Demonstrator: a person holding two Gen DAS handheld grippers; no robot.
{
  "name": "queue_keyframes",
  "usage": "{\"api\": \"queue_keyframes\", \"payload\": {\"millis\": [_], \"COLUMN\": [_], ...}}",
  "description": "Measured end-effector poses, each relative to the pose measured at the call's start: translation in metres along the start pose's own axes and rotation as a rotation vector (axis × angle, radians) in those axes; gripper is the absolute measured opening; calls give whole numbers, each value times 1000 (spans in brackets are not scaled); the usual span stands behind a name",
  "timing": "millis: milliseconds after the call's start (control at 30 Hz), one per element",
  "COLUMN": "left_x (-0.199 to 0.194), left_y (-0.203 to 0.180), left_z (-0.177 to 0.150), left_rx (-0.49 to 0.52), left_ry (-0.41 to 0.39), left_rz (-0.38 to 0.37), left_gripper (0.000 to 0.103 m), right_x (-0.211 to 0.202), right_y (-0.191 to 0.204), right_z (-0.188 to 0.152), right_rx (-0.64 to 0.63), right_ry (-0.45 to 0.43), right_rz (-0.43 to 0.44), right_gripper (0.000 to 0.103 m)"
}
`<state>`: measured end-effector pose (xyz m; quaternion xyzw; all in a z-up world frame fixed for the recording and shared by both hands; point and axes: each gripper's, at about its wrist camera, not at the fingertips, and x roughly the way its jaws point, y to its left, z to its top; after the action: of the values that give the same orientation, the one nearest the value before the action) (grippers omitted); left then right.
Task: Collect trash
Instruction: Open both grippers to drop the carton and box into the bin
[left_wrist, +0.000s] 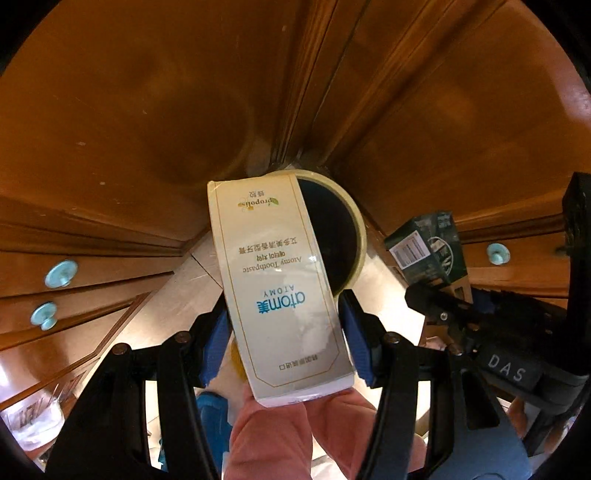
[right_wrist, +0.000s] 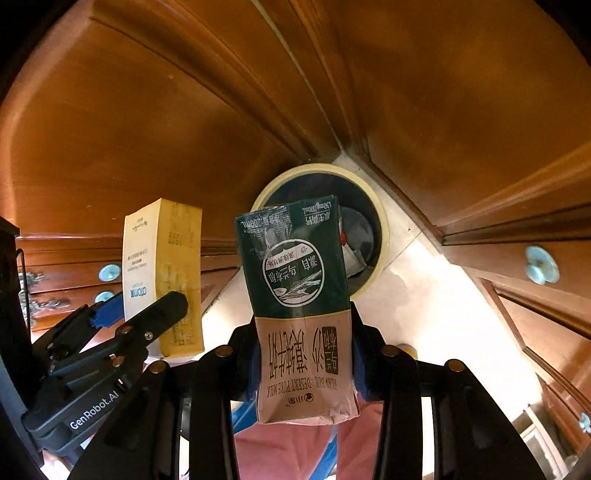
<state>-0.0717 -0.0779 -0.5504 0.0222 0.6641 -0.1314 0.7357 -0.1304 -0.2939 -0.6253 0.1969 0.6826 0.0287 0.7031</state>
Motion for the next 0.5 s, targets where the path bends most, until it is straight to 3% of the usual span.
{"api": "queue_keyframes", "payload": {"millis": [367, 500], "left_x": [28, 26], "left_y": [4, 3], "left_z": [13, 13], "left_rx": [23, 24], "left_ry": [17, 15], "left_rz": [13, 21], "left_gripper": [56, 61], "right_x": [28, 29], "right_y": [10, 11], "right_z": [34, 43], "right_rx": [-33, -49], "right_ry": [10, -7], "right_rz": [15, 9], "right_gripper": [41, 53]}}
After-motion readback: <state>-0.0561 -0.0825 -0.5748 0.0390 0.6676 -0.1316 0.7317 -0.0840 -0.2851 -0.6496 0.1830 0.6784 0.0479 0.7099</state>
